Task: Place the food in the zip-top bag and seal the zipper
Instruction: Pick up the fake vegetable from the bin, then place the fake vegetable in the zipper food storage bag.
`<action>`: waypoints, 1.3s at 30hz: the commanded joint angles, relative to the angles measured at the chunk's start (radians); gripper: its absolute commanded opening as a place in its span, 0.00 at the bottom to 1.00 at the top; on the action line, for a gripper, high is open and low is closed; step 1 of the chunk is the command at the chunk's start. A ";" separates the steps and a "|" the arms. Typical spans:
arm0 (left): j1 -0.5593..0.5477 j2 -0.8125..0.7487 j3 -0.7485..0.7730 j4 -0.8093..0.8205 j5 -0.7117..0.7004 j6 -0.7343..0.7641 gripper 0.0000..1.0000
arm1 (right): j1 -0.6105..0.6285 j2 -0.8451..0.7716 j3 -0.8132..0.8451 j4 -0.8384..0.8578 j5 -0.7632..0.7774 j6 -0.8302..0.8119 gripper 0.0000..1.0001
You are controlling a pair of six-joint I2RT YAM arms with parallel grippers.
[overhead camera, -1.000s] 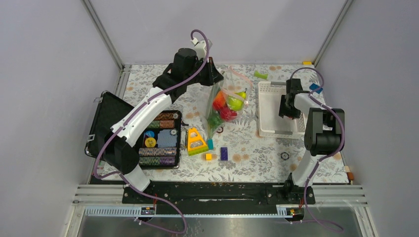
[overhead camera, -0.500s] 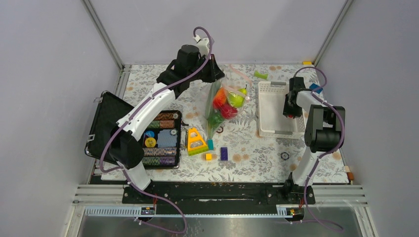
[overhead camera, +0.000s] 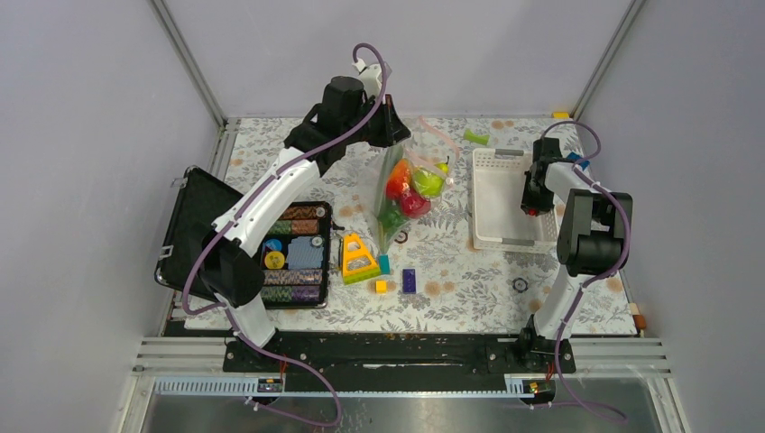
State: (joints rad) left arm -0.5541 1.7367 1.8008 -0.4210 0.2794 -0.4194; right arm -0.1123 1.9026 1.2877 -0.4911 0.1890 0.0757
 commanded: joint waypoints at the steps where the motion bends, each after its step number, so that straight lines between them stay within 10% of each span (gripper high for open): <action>1: 0.008 -0.021 0.059 0.047 -0.016 -0.002 0.00 | -0.004 -0.002 0.023 -0.028 0.011 0.014 0.10; 11: 0.007 -0.043 0.039 0.047 -0.018 -0.016 0.00 | -0.003 -0.142 -0.037 -0.022 -0.089 0.043 0.00; 22: 0.007 -0.090 -0.006 0.049 -0.035 -0.039 0.00 | 0.019 -0.594 -0.248 0.099 -0.545 0.095 0.00; 31: 0.007 -0.130 -0.039 0.050 -0.043 -0.058 0.00 | 0.371 -0.924 -0.228 0.282 -0.598 0.079 0.00; 39: 0.004 -0.170 -0.073 0.051 -0.017 -0.079 0.00 | 0.527 -0.831 -0.124 0.461 -0.625 0.073 0.00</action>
State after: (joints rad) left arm -0.5533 1.6447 1.7363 -0.4355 0.2501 -0.4801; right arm 0.3676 0.9981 1.0935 -0.1589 -0.4049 0.1513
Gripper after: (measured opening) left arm 0.010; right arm 0.334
